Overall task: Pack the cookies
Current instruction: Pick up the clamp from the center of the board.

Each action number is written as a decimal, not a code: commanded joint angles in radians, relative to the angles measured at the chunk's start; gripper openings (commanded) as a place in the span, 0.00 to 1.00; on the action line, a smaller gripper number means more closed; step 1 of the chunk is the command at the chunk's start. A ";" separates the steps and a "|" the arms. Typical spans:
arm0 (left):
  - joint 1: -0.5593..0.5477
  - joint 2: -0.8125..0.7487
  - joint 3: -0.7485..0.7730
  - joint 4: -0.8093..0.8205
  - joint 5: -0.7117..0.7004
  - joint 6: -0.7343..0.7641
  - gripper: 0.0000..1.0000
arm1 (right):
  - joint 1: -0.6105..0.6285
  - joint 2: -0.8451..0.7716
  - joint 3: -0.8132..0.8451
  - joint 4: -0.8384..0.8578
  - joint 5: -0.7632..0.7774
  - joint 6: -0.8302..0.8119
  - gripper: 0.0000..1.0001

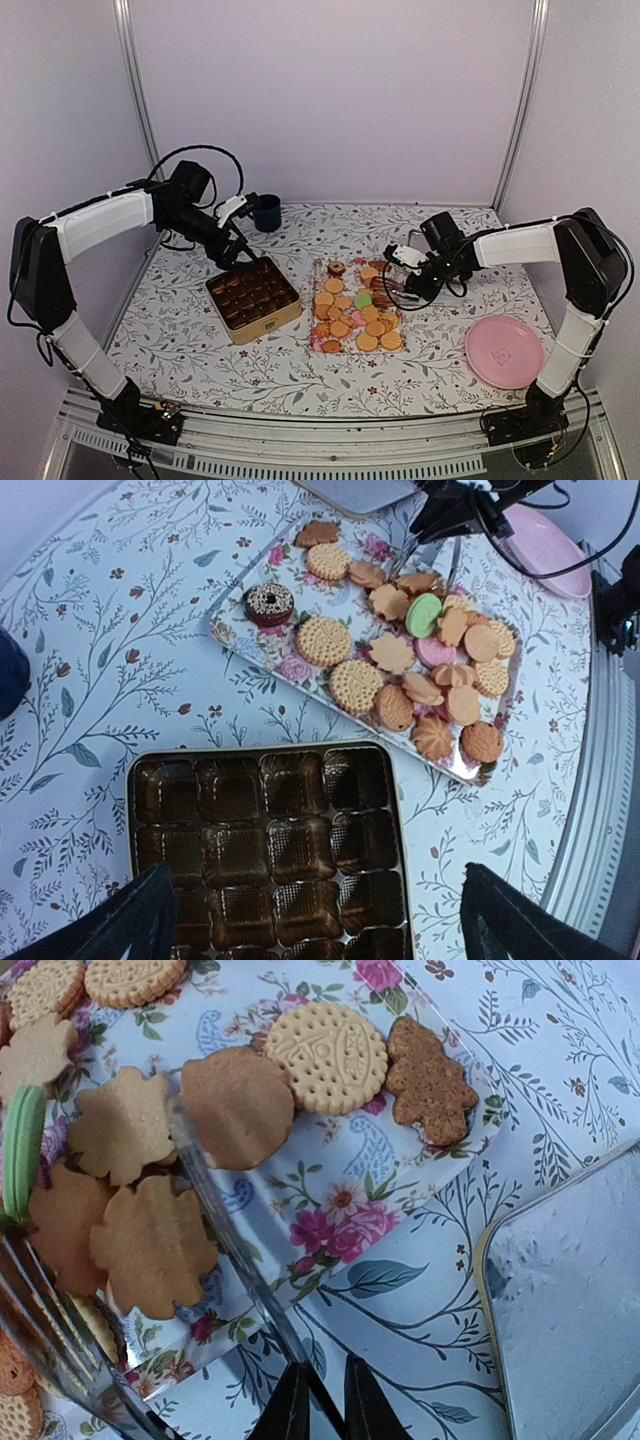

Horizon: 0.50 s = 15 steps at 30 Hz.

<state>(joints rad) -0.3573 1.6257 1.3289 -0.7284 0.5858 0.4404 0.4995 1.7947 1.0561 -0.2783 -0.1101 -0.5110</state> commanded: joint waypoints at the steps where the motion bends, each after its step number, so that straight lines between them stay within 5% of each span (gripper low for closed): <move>1: -0.015 0.002 0.014 -0.012 -0.010 0.007 0.99 | 0.027 -0.032 -0.023 0.042 0.036 -0.006 0.12; 6: -0.020 0.000 0.005 -0.007 -0.009 0.006 0.99 | 0.045 -0.095 -0.066 0.067 0.066 -0.009 0.00; 15: -0.051 -0.011 0.003 0.006 0.005 0.006 0.99 | 0.079 -0.214 -0.153 0.115 0.134 0.012 0.00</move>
<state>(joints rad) -0.3798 1.6257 1.3289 -0.7273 0.5732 0.4408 0.5575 1.6520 0.9371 -0.2207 -0.0231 -0.5171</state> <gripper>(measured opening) 0.992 0.010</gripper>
